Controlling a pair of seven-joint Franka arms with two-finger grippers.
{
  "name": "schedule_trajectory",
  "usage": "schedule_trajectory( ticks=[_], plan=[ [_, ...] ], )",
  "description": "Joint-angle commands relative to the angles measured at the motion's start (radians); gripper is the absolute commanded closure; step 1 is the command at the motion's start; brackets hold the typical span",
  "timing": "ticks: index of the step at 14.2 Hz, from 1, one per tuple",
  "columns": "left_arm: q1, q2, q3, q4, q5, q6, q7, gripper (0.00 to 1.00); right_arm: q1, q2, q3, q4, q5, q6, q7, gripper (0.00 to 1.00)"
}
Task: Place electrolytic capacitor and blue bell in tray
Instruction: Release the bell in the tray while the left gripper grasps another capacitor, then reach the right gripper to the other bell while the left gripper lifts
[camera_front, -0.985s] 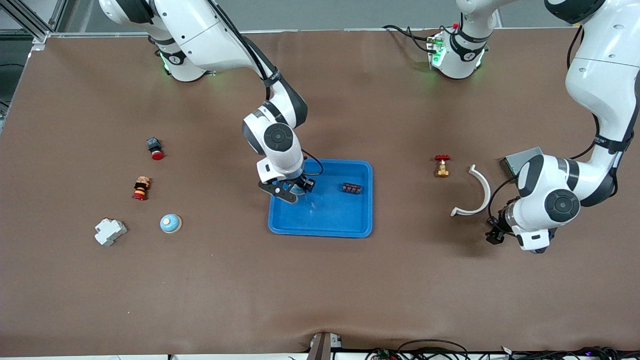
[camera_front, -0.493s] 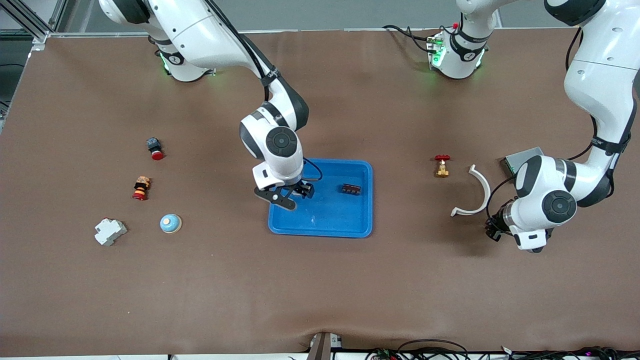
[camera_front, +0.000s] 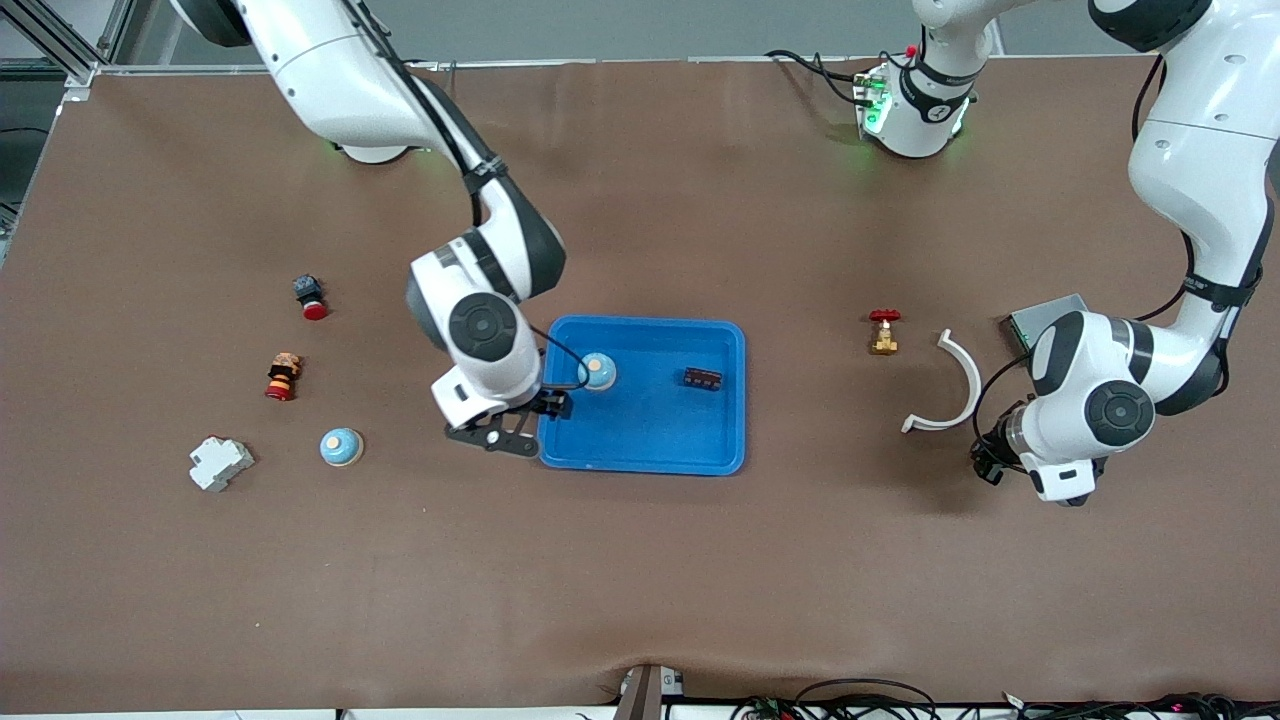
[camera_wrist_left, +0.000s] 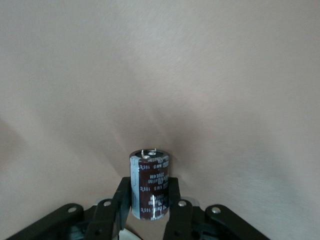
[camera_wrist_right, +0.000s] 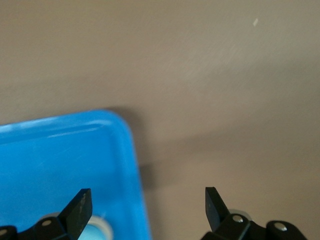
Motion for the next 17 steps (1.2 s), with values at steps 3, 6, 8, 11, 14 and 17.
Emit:
schedule_trajectory(
  ticks=[3,6,8,11,14,17],
  plan=[
    [-0.003,-0.072,-0.081,0.02,-0.003,-0.022,-0.028,1.0,-0.116,-0.06,0.016,-0.094,-0.021,0.042,-0.223,0.0],
    [0.005,-0.092,-0.148,0.04,-0.003,-0.04,-0.017,1.0,-0.198,-0.121,0.016,-0.212,-0.021,0.122,-0.369,0.0],
    [0.005,-0.092,-0.19,0.066,-0.012,-0.051,-0.03,1.0,-0.264,-0.158,0.016,-0.269,-0.021,0.148,-0.497,0.0],
    [-0.059,-0.082,-0.201,0.161,-0.086,-0.158,-0.043,1.0,-0.338,-0.166,0.018,-0.285,-0.021,0.156,-0.628,0.0],
    [-0.102,-0.089,-0.202,0.169,-0.089,-0.177,-0.103,1.0,-0.396,-0.166,0.018,-0.341,-0.021,0.255,-0.744,0.0],
    [-0.171,-0.066,-0.199,0.223,-0.129,-0.243,-0.138,1.0,-0.456,-0.155,0.019,-0.363,-0.018,0.316,-0.847,0.0]
  ],
)
